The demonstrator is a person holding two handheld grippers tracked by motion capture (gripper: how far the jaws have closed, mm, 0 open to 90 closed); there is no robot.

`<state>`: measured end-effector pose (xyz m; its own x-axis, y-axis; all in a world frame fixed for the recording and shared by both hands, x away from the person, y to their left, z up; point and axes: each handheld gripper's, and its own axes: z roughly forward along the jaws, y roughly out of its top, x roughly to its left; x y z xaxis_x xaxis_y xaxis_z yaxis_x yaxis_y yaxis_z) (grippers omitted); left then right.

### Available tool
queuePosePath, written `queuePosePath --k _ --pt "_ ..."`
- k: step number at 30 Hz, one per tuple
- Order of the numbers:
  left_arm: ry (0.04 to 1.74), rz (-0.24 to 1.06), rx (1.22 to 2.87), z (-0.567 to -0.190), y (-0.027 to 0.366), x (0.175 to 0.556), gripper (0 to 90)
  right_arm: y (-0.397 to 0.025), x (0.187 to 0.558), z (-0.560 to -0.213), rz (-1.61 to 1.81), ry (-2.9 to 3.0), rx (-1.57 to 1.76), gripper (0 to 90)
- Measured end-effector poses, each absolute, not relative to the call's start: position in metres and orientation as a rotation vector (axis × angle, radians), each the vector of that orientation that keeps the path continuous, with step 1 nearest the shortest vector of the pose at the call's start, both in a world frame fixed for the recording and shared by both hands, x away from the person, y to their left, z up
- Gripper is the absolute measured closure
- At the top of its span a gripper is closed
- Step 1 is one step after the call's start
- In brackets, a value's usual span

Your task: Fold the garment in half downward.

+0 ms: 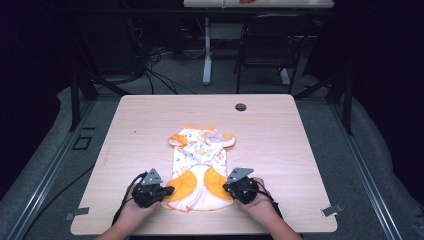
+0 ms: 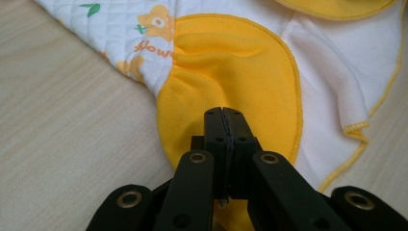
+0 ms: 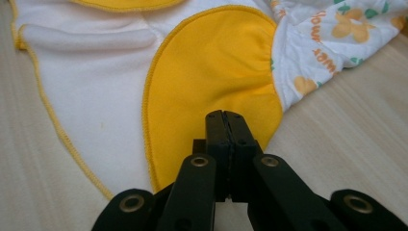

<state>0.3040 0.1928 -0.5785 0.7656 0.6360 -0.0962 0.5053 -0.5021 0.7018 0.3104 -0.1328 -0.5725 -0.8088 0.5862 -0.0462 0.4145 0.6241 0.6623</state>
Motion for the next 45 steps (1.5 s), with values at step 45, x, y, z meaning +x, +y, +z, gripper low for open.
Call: queuePosePath --k 45 --pt "0.868 0.217 2.251 -0.564 0.160 0.413 89.7 -0.096 0.418 -0.547 0.935 2.617 0.921 90.0"
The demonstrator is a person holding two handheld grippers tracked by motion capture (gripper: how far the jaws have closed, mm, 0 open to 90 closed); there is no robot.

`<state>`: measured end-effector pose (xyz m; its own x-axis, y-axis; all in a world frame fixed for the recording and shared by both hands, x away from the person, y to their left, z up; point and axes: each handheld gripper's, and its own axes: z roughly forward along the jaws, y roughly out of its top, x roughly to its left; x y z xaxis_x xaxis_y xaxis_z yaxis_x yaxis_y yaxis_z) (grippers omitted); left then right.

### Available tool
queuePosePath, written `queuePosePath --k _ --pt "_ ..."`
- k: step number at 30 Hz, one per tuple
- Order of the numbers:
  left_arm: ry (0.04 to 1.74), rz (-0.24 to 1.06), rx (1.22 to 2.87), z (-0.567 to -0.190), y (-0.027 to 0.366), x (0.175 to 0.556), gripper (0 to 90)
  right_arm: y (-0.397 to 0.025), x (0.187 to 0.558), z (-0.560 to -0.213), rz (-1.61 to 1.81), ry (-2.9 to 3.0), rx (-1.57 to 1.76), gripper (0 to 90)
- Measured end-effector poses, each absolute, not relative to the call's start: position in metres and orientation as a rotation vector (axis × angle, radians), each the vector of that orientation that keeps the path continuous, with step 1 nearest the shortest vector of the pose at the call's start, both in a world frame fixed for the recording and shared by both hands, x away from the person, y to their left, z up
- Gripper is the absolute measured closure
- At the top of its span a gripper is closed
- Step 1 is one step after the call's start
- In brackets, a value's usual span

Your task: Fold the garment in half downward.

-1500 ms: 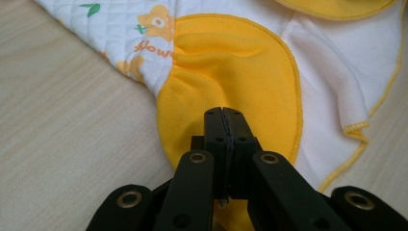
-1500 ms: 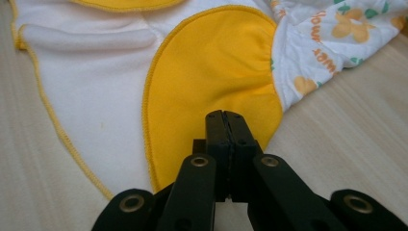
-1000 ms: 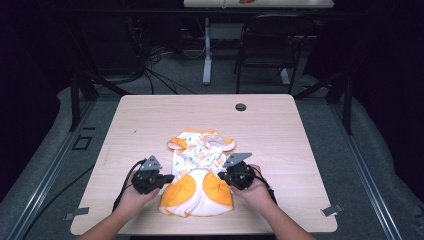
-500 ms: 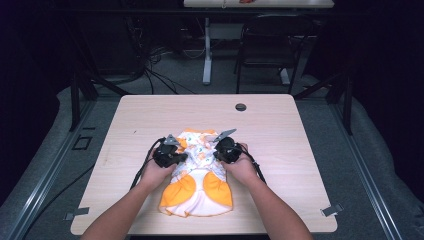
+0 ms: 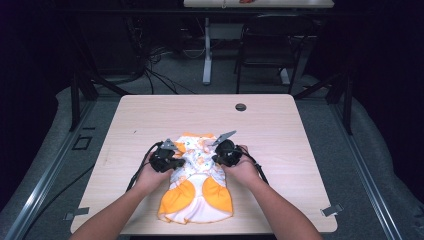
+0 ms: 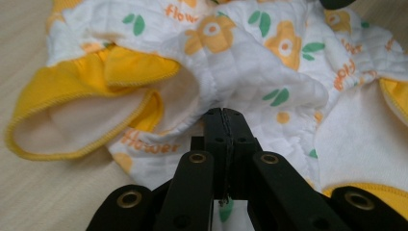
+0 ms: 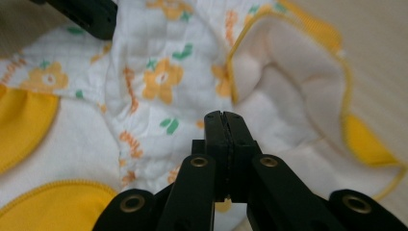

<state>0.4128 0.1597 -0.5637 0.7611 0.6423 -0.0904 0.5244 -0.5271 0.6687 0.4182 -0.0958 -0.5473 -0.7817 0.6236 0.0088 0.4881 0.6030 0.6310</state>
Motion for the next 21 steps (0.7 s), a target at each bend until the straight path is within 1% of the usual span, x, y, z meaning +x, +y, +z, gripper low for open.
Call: queuePosePath --k 1,2,5,8,9,10,15,21 --pt "0.868 0.217 2.251 -0.564 0.160 0.413 89.6 -0.096 0.418 -0.547 0.935 2.617 0.921 90.0" --pt "0.870 0.233 2.238 -0.556 0.161 0.418 89.6 -0.097 0.423 -0.535 0.967 2.583 0.923 90.0" --pt "0.884 0.245 2.199 -0.545 0.163 0.428 89.5 -0.100 0.437 -0.520 0.986 2.531 0.951 90.0" --pt "0.910 0.257 2.149 -0.536 0.167 0.439 89.6 -0.101 0.454 -0.511 0.995 2.482 0.981 90.0" --pt "0.910 0.257 2.149 -0.536 0.167 0.439 89.6 -0.101 0.454 -0.511 0.995 2.482 0.981 90.0" --pt "0.926 0.277 2.144 -0.532 0.168 0.448 89.6 -0.102 0.465 -0.508 0.991 2.449 1.030 90.0" --pt "0.988 0.304 2.134 -0.536 0.167 0.467 89.6 -0.101 0.486 -0.520 0.978 2.421 1.143 89.9" --pt "1.011 0.318 2.143 -0.547 0.159 0.476 89.5 -0.093 0.492 -0.539 0.923 2.468 1.156 88.6"
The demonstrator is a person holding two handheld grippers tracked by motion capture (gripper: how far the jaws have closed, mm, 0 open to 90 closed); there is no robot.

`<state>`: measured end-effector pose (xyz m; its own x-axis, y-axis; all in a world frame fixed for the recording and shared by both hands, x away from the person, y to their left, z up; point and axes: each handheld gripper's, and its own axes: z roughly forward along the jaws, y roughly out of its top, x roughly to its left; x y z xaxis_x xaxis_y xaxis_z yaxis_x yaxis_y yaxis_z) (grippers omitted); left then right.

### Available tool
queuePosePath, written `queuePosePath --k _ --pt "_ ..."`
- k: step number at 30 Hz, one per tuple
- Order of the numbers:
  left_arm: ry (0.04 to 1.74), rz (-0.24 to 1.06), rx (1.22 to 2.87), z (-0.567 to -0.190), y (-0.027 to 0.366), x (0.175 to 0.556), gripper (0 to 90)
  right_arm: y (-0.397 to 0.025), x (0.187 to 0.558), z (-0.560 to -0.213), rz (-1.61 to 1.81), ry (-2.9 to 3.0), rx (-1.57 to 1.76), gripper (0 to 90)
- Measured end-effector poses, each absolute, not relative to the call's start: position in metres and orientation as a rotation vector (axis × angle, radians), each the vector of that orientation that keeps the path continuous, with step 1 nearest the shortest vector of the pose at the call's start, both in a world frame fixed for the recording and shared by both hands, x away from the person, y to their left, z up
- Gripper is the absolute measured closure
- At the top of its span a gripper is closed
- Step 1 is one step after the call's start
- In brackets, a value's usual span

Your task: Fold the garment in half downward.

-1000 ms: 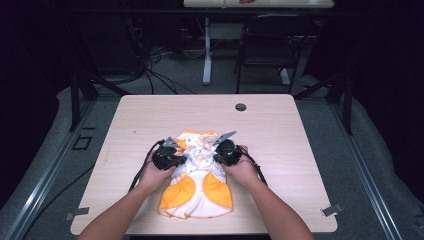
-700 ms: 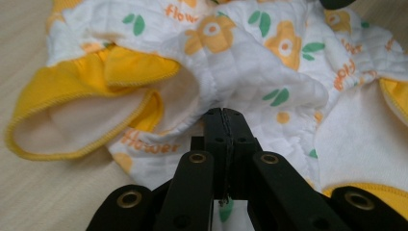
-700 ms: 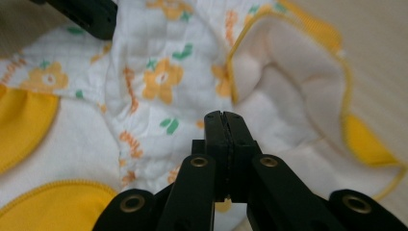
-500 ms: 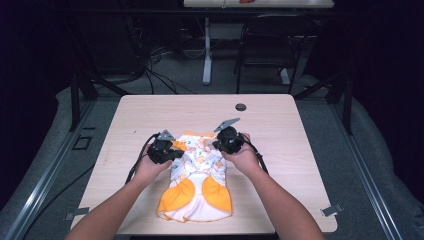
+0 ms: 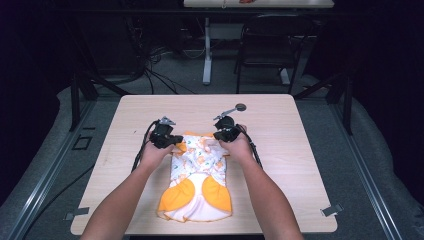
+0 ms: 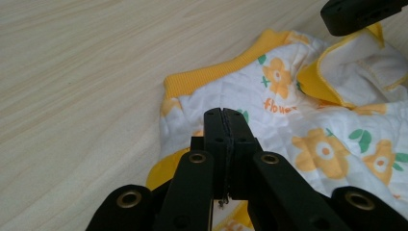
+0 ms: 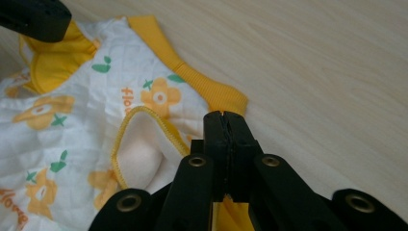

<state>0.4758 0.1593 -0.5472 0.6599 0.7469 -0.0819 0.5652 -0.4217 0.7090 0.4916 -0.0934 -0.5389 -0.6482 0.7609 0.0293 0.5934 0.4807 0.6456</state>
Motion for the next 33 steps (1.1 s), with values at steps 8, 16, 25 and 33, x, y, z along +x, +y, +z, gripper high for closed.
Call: queuePosePath --k 8,16,25,33 --pt "1.044 0.329 2.150 -0.549 0.164 0.480 88.6 -0.087 0.483 -0.556 0.912 2.480 1.142 80.5" --pt "1.087 0.362 2.113 -0.553 0.164 0.486 75.2 -0.087 0.485 -0.548 0.899 2.426 1.143 73.9" --pt "1.106 0.352 2.128 -0.565 0.159 0.489 65.6 -0.092 0.491 -0.561 0.839 2.472 1.214 65.0" --pt "1.097 0.351 2.174 -0.573 0.157 0.490 62.9 -0.094 0.492 -0.563 0.837 2.523 1.215 65.2"
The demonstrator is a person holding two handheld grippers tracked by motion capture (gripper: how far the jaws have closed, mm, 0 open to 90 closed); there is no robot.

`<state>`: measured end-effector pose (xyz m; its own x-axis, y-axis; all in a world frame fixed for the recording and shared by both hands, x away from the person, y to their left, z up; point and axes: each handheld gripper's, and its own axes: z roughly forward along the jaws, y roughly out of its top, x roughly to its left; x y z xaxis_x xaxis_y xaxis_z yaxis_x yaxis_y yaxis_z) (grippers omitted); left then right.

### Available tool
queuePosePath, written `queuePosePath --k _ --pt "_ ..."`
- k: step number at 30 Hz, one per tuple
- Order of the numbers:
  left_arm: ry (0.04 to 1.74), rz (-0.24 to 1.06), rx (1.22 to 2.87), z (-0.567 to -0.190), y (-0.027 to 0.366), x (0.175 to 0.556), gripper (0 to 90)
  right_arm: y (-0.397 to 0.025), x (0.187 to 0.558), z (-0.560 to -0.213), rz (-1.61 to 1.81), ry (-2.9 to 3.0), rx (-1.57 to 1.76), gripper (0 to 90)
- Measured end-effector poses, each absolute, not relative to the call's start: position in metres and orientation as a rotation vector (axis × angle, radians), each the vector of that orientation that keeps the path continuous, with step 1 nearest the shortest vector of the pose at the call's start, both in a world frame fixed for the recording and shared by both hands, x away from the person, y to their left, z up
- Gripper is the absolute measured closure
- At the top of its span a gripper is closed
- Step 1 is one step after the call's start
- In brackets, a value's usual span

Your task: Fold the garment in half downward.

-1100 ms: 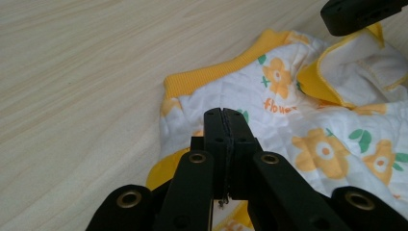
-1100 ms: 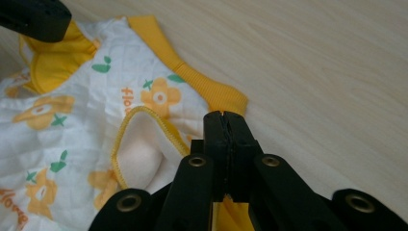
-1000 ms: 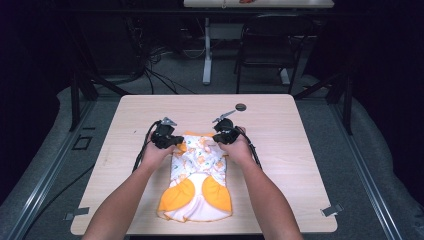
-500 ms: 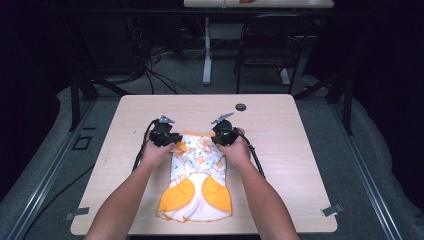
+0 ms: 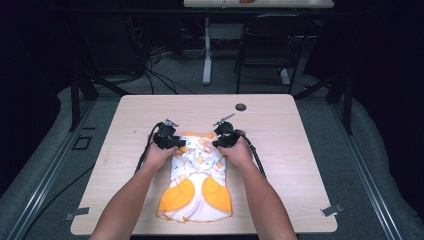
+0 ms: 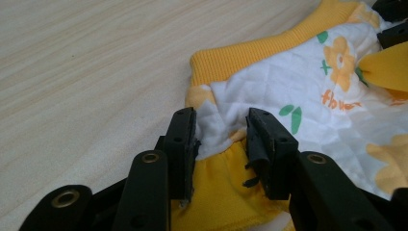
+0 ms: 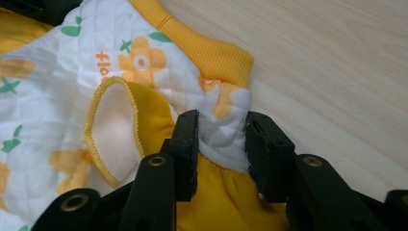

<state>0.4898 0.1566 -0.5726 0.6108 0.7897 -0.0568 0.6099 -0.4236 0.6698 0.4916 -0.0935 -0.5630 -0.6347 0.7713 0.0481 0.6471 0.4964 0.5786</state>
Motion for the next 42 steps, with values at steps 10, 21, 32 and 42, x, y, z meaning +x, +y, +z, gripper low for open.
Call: queuePosePath --k 10,21,32,42 --pt "1.092 0.333 2.184 -0.572 0.156 0.489 76.5 -0.091 0.489 -0.563 0.854 2.544 1.177 79.8" --pt "1.103 0.332 2.191 -0.569 0.156 0.487 84.2 -0.085 0.485 -0.557 0.814 2.553 1.112 88.4" --pt "1.063 0.359 2.133 -0.547 0.166 0.478 85.0 -0.087 0.477 -0.532 0.883 2.530 1.028 88.6" --pt "1.012 0.386 2.113 -0.525 0.171 0.470 85.2 -0.093 0.469 -0.516 0.936 2.490 0.983 88.6"
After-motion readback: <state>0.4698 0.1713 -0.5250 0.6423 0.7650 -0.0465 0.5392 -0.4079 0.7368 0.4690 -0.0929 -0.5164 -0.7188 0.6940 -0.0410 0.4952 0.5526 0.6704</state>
